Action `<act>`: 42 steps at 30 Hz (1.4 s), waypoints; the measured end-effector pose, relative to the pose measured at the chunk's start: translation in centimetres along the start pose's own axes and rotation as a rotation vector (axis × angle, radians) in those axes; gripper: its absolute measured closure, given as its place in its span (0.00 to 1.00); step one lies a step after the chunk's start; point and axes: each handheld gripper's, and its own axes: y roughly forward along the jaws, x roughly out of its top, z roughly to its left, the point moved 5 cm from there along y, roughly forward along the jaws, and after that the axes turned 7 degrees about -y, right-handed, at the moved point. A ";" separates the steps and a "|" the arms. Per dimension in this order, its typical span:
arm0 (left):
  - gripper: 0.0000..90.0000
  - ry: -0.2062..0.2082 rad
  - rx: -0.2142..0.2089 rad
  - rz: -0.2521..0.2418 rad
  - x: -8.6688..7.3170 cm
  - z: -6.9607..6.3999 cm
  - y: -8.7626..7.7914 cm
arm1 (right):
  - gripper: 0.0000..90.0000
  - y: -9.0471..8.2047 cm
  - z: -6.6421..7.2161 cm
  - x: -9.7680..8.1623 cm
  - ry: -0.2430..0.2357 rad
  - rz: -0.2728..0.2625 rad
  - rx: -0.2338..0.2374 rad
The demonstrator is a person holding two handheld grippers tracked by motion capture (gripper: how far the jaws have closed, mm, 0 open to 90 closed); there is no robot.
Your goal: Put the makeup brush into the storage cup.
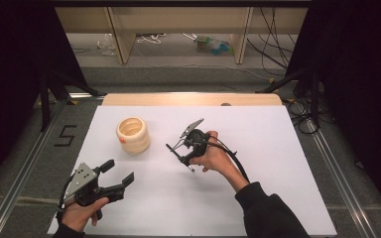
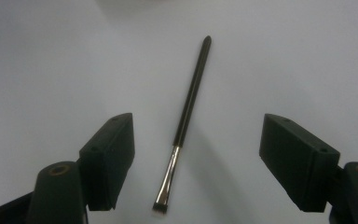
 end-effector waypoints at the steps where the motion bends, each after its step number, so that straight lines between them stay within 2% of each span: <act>1: 0.17 0.001 0.000 0.001 0.0 0.0 0.0 | 0.31 0.1 0.0 0.1 -0.002 0.003 0.001; 4: 0.17 -0.002 -0.003 -0.001 0.0 0.0 0.0 | 0.26 0.6 0.0 0.3 -0.013 0.013 0.003; 11: 0.17 -0.001 -0.005 -0.002 0.0 0.0 0.0 | 0.25 1.2 -0.2 0.6 -0.003 0.030 0.019; 15: 0.17 -0.001 -0.002 -0.001 0.0 0.0 0.0 | 0.24 1.4 0.0 0.9 -0.027 0.057 0.024; 25: 0.17 -0.004 -0.001 -0.003 0.0 0.0 -0.1 | 0.29 2.4 0.3 1.2 -0.041 0.140 0.028; 33: 0.18 0.001 -0.004 -0.002 0.0 -0.1 0.0 | 0.36 3.1 0.2 1.2 -0.041 0.195 0.060; 42: 0.18 -0.002 -0.006 -0.001 0.0 -0.1 -0.1 | 0.50 3.7 0.2 1.3 -0.031 0.246 0.085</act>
